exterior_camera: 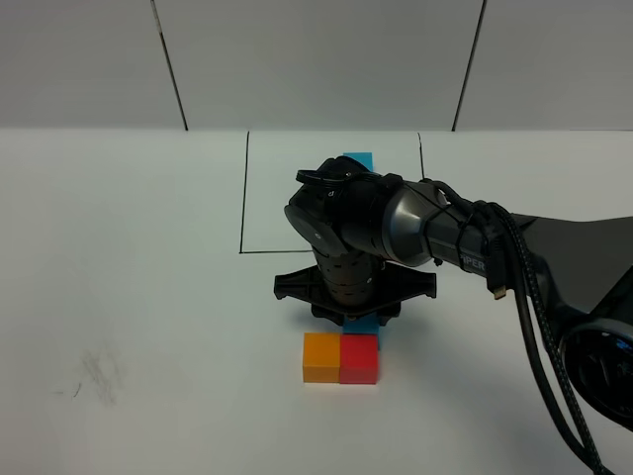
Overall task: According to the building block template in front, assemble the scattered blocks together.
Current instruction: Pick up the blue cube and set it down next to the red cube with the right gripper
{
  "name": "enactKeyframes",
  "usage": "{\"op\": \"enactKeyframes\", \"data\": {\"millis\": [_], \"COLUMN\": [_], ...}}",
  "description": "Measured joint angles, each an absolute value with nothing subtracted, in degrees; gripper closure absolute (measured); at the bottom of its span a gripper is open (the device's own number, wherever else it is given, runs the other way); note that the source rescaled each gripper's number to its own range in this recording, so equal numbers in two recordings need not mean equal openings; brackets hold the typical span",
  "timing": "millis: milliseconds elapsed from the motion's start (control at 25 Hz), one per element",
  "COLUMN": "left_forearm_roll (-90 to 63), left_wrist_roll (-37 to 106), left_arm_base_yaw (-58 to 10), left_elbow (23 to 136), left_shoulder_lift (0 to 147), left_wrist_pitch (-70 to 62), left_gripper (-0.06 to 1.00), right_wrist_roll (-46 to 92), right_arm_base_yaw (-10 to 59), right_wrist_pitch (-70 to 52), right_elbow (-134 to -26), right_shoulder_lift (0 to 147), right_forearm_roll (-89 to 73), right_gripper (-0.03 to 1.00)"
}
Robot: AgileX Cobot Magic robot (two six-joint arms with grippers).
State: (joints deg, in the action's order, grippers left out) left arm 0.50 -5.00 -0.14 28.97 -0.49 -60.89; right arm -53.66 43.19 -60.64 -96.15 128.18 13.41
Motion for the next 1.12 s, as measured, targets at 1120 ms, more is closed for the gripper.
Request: {"op": "enactKeyframes", "data": {"millis": [1120], "left_forearm_roll": [0.50], "left_wrist_roll": [-5.00], "left_arm_base_yaw": [-0.14], "left_elbow": [28.97], "left_shoulder_lift": [-0.49], "left_wrist_pitch": [-60.89], "left_gripper": [0.70], "right_wrist_roll": [-50.69], "right_arm_base_yaw": [43.19], "right_wrist_pitch": [-60.10], "right_elbow": [-96.41], "right_shoulder_lift": [129.07], "right_forearm_roll": [12.26], "right_gripper": [0.64]}}
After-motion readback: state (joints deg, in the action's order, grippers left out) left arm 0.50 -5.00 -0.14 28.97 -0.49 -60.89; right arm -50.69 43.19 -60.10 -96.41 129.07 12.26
